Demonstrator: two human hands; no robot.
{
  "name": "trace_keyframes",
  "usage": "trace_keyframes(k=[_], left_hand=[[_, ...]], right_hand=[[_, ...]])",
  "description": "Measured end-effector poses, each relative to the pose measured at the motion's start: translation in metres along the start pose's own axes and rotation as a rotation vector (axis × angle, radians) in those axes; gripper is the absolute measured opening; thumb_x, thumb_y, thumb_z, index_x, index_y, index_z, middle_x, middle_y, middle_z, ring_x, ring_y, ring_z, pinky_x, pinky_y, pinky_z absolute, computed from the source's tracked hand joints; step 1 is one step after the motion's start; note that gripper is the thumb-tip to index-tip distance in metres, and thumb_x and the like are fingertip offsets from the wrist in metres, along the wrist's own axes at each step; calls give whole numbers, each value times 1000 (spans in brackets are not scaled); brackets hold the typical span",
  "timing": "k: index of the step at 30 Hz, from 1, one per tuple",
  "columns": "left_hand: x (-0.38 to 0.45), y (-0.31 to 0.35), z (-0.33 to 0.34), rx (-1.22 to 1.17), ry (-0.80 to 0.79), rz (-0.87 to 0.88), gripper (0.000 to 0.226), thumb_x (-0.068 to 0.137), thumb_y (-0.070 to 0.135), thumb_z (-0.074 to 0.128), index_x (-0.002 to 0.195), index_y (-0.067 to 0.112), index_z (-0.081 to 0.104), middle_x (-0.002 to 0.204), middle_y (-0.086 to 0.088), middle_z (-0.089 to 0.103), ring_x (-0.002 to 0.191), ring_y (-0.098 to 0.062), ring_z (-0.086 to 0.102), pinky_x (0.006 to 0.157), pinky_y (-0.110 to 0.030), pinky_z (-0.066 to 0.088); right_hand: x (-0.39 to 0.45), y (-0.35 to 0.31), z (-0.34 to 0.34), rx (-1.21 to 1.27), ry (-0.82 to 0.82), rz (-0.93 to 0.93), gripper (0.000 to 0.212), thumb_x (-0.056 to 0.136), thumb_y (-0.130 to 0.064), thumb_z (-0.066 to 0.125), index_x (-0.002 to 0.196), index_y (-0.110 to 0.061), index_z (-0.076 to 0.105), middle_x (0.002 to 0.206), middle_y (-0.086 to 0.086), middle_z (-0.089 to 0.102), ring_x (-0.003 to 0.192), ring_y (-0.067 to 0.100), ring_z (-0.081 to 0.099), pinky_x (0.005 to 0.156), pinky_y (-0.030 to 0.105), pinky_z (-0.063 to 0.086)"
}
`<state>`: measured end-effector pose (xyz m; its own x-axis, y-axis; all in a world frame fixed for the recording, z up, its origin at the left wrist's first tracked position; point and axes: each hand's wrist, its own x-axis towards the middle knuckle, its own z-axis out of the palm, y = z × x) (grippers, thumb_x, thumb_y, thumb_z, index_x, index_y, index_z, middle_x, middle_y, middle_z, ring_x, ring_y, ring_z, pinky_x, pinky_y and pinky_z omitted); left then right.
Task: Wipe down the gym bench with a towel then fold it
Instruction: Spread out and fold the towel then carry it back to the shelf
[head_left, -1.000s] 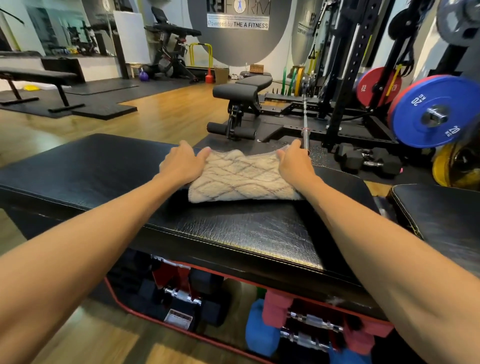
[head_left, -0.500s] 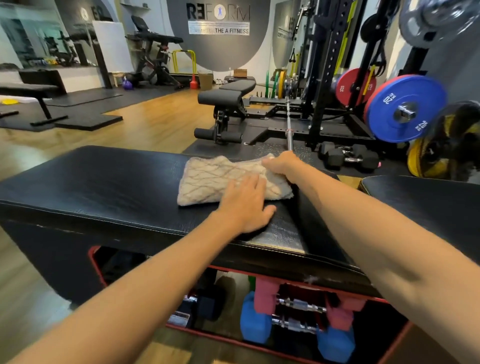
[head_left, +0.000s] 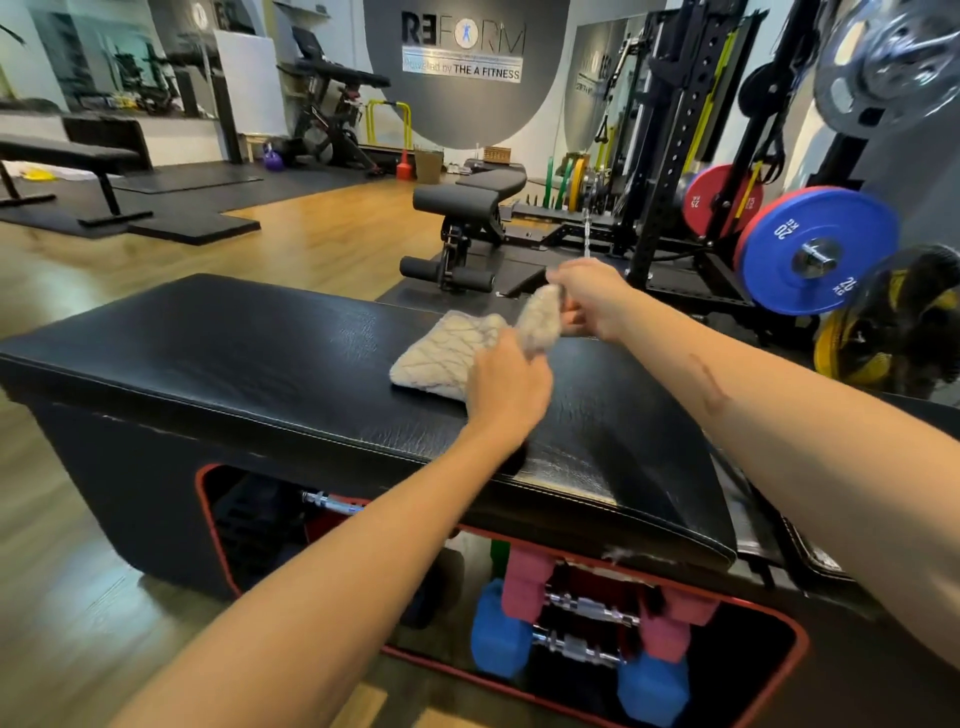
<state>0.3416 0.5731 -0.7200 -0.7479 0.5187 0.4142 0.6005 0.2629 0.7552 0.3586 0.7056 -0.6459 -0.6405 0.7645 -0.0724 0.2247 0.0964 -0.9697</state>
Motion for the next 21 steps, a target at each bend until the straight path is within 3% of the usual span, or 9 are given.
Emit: trace_keyframes(k=[3,6,8,10,13,15,17,19,21], left_hand=[[30,-17,-29,-286,99,-363,37,97,34,47,115,5,60,113,-10,63,110,-30,57,85,-33,44],[54,-47,-53,-337,216,-536,45,92,29,53,129,4,44,131,-18,52,121,-34,51,94,-39,48],[53,-61,-63,-125,150,-483,60,87,25,59,135,4,29,137,-19,42,123,-37,48,92,-39,47],[51,-75,-69,196,36,-411,73,87,39,61,141,7,24,143,-17,32,127,-38,41,94,-43,40],[61,-93,-69,440,-146,-344,73,89,59,48,140,8,39,144,-16,37,131,-36,35,101,-44,35],[68,-93,-68,382,-206,-361,69,88,54,54,135,4,46,139,-18,47,128,-35,43,98,-40,40],[76,-89,-67,130,-186,-434,57,86,38,62,129,2,49,131,-17,54,116,-34,55,74,-35,54],[80,-84,-64,-17,-190,-483,48,87,33,50,125,4,53,123,-16,60,101,-33,63,47,-26,46],[80,-82,-58,-51,-239,-468,42,92,33,37,117,9,60,116,-17,65,89,-30,63,48,-27,43]], right_hand=[[-5,-4,23,-54,-157,-123,38,106,-38,40,142,-27,41,98,6,75,94,21,70,85,39,48],[-9,6,47,-379,-274,-284,46,107,-37,36,149,-19,41,141,5,57,132,20,50,100,29,36],[-14,22,69,-714,-379,-351,51,106,-42,34,145,-12,49,149,6,48,137,21,42,105,23,32],[-12,42,84,-955,-398,-362,70,95,-63,24,147,-22,45,157,1,37,144,21,31,118,45,20],[4,57,91,-977,-342,-339,60,96,-60,28,149,-34,39,161,-7,28,149,21,21,114,66,14],[1,52,91,-972,-306,-350,64,87,-61,31,145,-35,42,157,-2,32,145,27,27,113,63,21],[-1,47,93,-897,-225,-300,57,86,-46,38,142,-35,39,150,11,33,138,38,33,112,58,28],[-2,40,101,-791,-90,-229,52,92,-31,37,143,-32,38,144,18,35,134,42,36,111,53,30],[-4,32,111,-802,-36,-164,47,97,-38,33,142,-30,46,146,16,36,133,42,35,110,52,28]])
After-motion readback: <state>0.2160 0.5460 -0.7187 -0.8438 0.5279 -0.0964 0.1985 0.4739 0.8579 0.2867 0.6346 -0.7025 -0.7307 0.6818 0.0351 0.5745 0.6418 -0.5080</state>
